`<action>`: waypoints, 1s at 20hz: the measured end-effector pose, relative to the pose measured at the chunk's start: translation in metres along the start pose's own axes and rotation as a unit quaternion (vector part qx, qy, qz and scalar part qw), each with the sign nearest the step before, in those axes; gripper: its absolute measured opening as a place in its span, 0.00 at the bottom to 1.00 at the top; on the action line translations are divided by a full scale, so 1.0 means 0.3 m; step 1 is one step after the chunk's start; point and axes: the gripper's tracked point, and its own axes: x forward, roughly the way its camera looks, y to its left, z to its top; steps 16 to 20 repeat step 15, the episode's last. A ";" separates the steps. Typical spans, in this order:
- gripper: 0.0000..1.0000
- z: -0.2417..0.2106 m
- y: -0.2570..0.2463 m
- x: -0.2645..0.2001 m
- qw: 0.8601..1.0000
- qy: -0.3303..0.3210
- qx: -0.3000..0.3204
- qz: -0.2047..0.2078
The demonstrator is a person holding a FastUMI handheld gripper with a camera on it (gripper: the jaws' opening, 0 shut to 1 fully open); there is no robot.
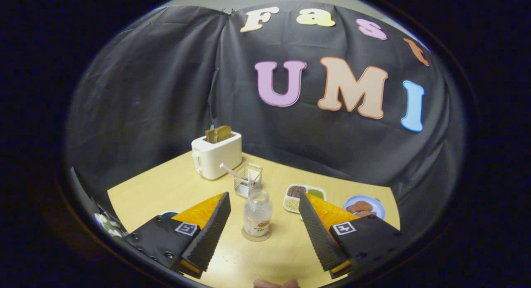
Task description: Take the bottle from table, then pour the juice into the cup, finally place the bottle on the coaster
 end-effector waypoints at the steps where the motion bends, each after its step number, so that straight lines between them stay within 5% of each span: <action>1: 1.00 0.044 -0.021 -0.033 1.000 -0.012 0.001 -0.010; 15: 1.00 0.394 -0.398 -0.447 0.982 -0.113 0.012 -0.149; 20: 1.00 0.394 -0.398 -0.447 0.982 -0.113 0.012 -0.149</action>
